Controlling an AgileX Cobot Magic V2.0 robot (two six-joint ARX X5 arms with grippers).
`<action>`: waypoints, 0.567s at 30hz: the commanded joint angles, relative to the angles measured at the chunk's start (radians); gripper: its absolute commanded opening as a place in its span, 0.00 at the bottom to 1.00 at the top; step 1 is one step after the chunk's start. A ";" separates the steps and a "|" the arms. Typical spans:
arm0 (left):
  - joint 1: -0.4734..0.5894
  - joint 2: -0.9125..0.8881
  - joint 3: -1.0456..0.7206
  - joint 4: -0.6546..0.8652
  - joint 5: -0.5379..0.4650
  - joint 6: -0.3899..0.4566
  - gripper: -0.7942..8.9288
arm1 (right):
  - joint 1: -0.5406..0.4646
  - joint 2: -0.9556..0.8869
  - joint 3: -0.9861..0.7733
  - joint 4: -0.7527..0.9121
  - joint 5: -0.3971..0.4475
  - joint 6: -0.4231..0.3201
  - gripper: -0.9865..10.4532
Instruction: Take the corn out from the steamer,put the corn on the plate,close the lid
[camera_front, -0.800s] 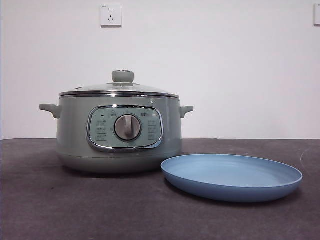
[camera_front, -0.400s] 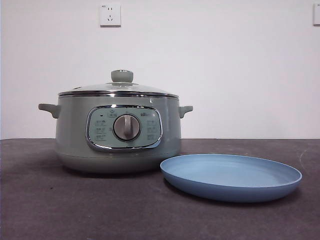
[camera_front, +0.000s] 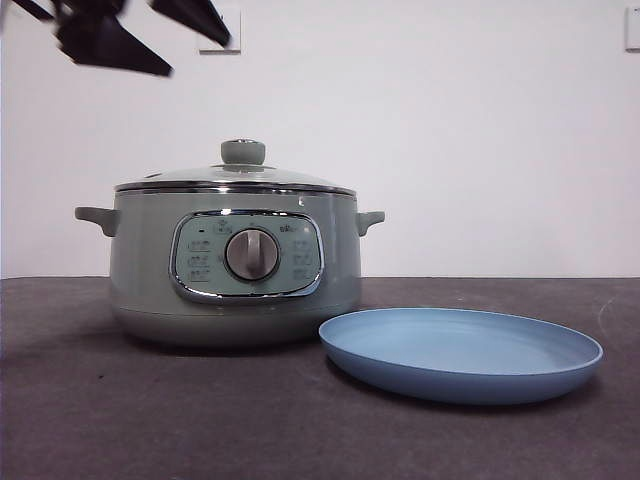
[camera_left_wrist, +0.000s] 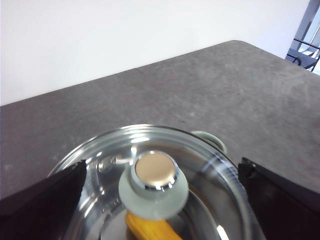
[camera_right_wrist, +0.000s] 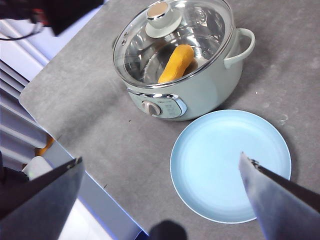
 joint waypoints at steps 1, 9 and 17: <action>-0.024 0.064 0.003 0.070 -0.044 0.007 0.70 | 0.002 -0.001 0.003 0.002 0.003 -0.001 0.59; -0.061 0.188 0.003 0.162 -0.115 0.040 0.70 | 0.002 -0.001 0.003 -0.009 0.003 -0.001 0.59; -0.079 0.251 0.003 0.211 -0.126 0.042 0.69 | 0.002 -0.001 0.003 -0.009 0.003 -0.001 0.59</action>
